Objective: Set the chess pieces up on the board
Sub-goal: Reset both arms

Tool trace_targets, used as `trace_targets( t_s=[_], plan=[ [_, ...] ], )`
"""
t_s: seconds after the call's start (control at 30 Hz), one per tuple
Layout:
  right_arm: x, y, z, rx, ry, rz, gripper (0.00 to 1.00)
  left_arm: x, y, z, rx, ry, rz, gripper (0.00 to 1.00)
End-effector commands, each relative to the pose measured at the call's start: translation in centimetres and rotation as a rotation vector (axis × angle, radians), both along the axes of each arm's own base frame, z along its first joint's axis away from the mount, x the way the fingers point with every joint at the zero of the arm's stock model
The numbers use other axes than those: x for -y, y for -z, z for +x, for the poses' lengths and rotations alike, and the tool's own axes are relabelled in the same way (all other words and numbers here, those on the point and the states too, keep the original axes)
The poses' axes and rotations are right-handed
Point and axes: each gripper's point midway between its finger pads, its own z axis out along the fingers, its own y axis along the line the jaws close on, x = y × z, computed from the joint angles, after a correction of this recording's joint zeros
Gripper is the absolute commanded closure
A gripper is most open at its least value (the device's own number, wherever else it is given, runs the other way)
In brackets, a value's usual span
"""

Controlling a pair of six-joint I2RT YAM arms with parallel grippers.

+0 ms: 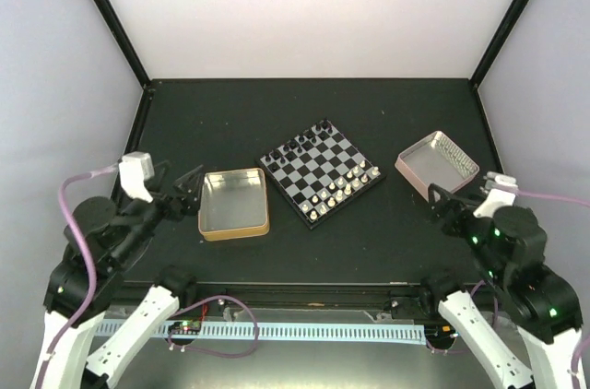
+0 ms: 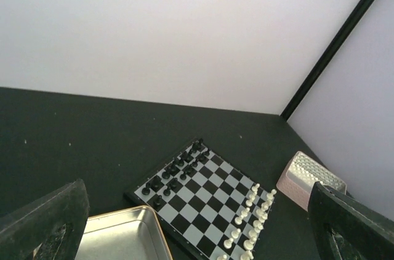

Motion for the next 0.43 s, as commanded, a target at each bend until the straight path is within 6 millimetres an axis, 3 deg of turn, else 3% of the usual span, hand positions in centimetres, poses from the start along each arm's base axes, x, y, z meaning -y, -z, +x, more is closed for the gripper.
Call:
trace_targets(
  t_s=[0.0,0.17,0.4],
  plan=[
    [2.5,-1.6,-2.7,0.067,0.083,0.019,0.0,-1.5,-1.3,-3.1,0.062,-0.001,0.021,0.01],
    [3.6,-3.1,-4.4,0.157,0.107,0.055,0.0,-2.7,-1.9,-5.5,0.117,-0.013,-0.005,0.01],
    [3.0,-2.7,-4.2,0.163,0.081,0.077,0.0,-3.0,-1.6,-6.6,0.131,-0.004,-0.019,0.01]
  ],
)
